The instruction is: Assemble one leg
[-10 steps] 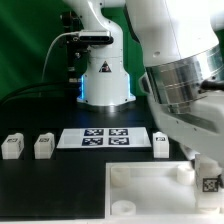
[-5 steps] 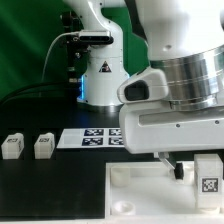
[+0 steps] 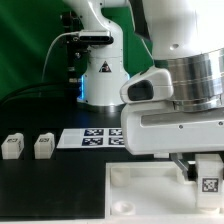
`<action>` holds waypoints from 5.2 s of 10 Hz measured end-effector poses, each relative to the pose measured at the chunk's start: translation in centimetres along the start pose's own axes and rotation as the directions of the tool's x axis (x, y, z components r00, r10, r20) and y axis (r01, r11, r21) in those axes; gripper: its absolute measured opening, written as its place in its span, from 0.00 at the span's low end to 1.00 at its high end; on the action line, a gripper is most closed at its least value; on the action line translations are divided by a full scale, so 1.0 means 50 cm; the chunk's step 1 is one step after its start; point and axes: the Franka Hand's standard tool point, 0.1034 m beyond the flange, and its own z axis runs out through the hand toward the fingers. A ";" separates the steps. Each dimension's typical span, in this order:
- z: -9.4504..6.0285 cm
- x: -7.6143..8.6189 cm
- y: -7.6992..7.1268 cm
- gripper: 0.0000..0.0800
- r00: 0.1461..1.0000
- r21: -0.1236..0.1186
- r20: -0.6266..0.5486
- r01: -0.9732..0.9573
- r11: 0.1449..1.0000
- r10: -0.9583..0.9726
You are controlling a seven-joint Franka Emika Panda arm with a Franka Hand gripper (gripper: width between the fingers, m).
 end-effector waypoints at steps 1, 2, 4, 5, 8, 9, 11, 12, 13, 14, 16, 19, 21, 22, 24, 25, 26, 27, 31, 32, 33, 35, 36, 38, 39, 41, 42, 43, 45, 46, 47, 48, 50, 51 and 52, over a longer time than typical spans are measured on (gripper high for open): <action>0.001 0.001 0.003 0.39 0.992 0.000 0.000 -0.127 0.992 0.127; 0.001 0.002 0.003 0.38 0.975 0.007 0.005 -0.222 0.975 0.222; 0.002 0.000 0.002 0.38 0.818 0.026 0.029 -0.575 0.818 0.574; 0.005 -0.002 0.001 0.38 0.673 0.050 0.045 -0.740 0.671 0.738; 0.008 -0.008 0.003 0.37 0.381 0.084 0.106 -0.924 0.374 0.918; 0.008 -0.008 0.003 0.38 0.422 0.088 0.102 -0.906 0.414 0.901; 0.009 -0.009 0.003 0.67 0.470 0.092 0.098 -0.882 0.462 0.877; 0.008 -0.016 0.001 0.67 0.569 0.066 0.088 -0.822 0.566 0.817; -0.001 -0.022 -0.005 0.79 0.745 0.019 0.060 -0.667 0.745 0.665; -0.008 -0.028 -0.018 0.79 0.851 -0.018 0.041 -0.522 0.852 0.523; -0.005 -0.024 -0.016 0.81 0.937 0.001 0.038 -0.349 0.937 0.348; -0.008 -0.011 -0.009 0.81 0.998 -0.038 0.009 0.059 0.998 -0.058; -0.007 0.014 0.011 0.81 0.934 -0.047 0.011 0.357 0.933 -0.357; -0.005 0.019 0.016 0.81 0.913 -0.047 0.009 0.408 0.912 -0.409; -0.004 0.016 0.012 0.81 0.948 -0.042 0.005 0.319 0.947 -0.319; -0.004 0.015 0.010 0.69 0.975 -0.040 0.002 0.224 0.974 -0.224; -0.003 0.013 0.007 0.52 0.992 -0.034 0.000 0.123 0.992 -0.123; -0.003 0.012 0.006 0.52 0.998 -0.032 -0.001 0.056 0.998 -0.056; -0.002 0.016 0.015 0.36 0.874 0.000 0.009 -0.486 0.874 0.486; 0.002 0.012 0.022 0.36 0.727 0.032 0.040 -0.686 0.727 0.685; 0.003 0.007 0.025 0.36 0.551 0.052 0.074 -0.834 0.549 0.831; 0.003 0.001 0.019 0.36 0.338 0.037 0.101 -0.941 0.336 0.936; 0.002 0.000 0.014 0.36 0.233 0.029 0.104 -0.973 0.231 0.967; 0.002 -0.001 0.013 0.36 0.207 0.027 0.103 -0.978 0.205 0.973; 0.002 -0.002 0.013 0.48 0.274 0.034 0.101 -0.962 0.272 0.956; 0.002 -0.011 0.001 0.67 0.559 0.039 0.072 -0.829 0.558 0.826; -0.006 -0.008 -0.004 0.78 0.725 0.040 0.047 -0.689 0.723 0.688; -0.002 -0.006 0.000 0.81 0.761 0.048 0.046 -0.648 0.760 0.647; -0.001 -0.005 0.002 0.81 0.893 0.056 0.032 -0.451 0.891 0.450; -0.002 -0.007 0.002 0.81 0.947 0.047 0.023 -0.321 0.946 0.321; -0.006 -0.004 -0.003 0.81 0.994 -0.009 -0.001 -0.106 0.994 0.106; -0.008 0.001 -0.008 0.76 1.000 -0.019 -0.011 -0.019 1.000 0.019; -0.005 -0.001 -0.005 0.59 0.998 -0.012 -0.005 -0.060 0.998 0.060; -0.005 -0.002 -0.005 0.40 0.998 -0.012 -0.005 -0.061 0.998 0.061; -0.004 -0.001 0.000 0.40 0.981 -0.014 -0.006 -0.193 0.981 0.193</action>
Offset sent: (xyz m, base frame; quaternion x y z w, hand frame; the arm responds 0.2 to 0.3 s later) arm 0.0024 -0.0022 0.0089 0.0160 0.0313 0.4438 0.8954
